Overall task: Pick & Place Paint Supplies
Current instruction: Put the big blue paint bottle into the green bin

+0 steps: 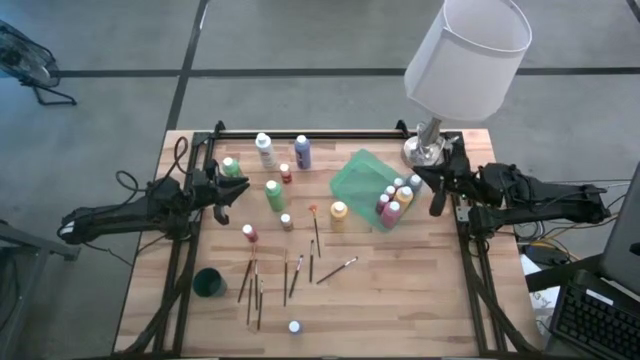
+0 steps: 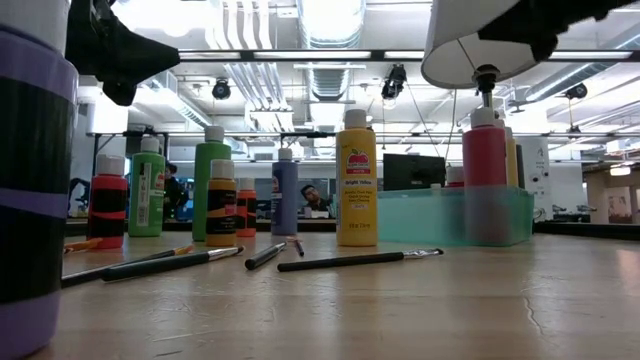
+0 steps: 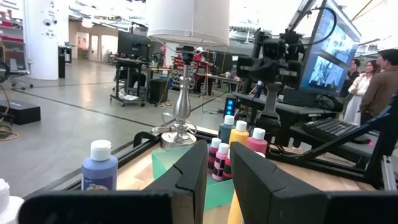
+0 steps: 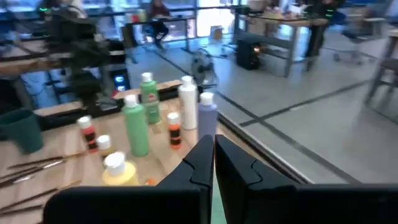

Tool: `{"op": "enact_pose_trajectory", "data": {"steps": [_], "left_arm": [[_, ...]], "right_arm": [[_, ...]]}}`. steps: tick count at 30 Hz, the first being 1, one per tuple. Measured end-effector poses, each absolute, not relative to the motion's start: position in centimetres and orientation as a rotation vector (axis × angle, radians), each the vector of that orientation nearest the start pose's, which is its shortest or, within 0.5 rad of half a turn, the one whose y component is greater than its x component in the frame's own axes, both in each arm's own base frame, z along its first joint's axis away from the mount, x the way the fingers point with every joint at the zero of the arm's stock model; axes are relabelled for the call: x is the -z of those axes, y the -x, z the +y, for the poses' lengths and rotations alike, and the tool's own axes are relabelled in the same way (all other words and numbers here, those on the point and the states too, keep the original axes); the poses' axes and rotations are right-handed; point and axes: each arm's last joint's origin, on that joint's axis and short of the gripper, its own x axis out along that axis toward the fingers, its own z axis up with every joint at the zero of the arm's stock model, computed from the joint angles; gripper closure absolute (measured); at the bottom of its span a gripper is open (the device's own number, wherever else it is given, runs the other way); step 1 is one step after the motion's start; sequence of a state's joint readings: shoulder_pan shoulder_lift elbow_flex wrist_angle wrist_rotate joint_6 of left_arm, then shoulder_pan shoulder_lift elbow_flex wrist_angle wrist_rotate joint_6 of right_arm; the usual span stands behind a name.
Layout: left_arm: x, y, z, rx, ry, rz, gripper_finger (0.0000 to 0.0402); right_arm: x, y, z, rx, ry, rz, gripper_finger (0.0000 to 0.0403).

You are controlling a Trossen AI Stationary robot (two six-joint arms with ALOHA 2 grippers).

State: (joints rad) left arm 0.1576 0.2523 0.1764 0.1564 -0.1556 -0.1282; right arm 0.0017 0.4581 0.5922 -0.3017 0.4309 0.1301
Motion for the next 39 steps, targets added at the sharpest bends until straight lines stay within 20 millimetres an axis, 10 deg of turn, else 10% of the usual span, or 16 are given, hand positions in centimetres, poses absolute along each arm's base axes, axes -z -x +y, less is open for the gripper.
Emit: {"op": "enact_pose_trajectory", "data": {"steps": [39], "left_arm": [[-26.8, -12.4, 2.5, -0.341, 0.045, 0.085, 0.0326]], "right_arm": [[-17.1, -9.7, -0.7, 0.257, -0.079, 0.005, 0.0390]]}}
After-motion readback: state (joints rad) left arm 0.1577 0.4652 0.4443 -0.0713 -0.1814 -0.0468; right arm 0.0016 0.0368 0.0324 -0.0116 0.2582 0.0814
